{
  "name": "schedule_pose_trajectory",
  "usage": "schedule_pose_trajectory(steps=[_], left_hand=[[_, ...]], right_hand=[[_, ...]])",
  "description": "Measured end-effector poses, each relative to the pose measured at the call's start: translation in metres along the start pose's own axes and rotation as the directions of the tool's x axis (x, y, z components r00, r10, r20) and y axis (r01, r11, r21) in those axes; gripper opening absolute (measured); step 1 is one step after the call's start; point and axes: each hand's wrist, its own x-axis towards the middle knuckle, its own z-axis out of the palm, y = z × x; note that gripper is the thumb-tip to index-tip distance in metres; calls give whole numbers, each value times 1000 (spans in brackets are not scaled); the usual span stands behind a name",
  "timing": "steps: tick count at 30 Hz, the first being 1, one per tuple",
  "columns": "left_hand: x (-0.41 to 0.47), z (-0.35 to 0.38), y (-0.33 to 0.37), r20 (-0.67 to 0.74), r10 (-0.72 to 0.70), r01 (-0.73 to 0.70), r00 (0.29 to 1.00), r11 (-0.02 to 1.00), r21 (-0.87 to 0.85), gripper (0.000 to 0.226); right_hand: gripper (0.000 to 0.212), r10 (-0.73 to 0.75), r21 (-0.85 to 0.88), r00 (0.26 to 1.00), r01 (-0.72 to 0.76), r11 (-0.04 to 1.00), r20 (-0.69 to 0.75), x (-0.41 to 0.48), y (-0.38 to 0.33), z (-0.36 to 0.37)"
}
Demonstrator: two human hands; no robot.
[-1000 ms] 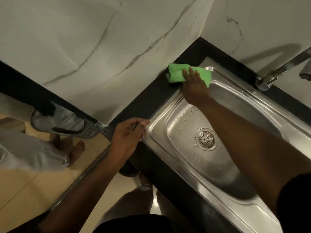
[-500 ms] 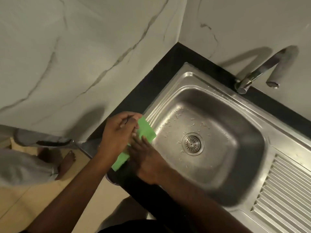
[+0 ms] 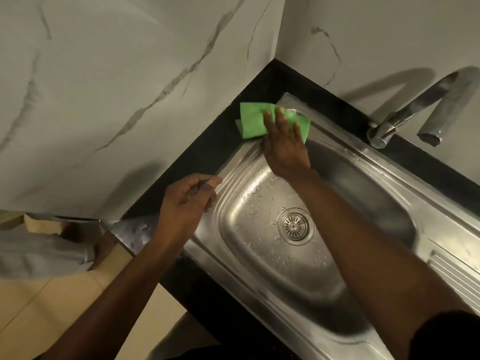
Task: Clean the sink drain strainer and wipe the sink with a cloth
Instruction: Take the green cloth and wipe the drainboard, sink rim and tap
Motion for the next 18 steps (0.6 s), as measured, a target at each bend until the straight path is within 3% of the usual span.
schedule_pose_trajectory(steps=[6, 14, 18], left_hand=[[-2, -3, -1, -12, 18, -18, 1000, 1000, 15, 17], [7, -4, 1, -37, 22, -24, 999, 999, -33, 13], [11, -5, 3, -41, 28, -27, 999, 999, 40, 17]], right_hand=[[61, 186, 223, 982, -177, 959, -18, 20, -22, 0], [65, -48, 450, 996, 7, 893, 81, -105, -105, 24], [64, -239, 471, 953, 127, 873, 185, -160, -138, 27]])
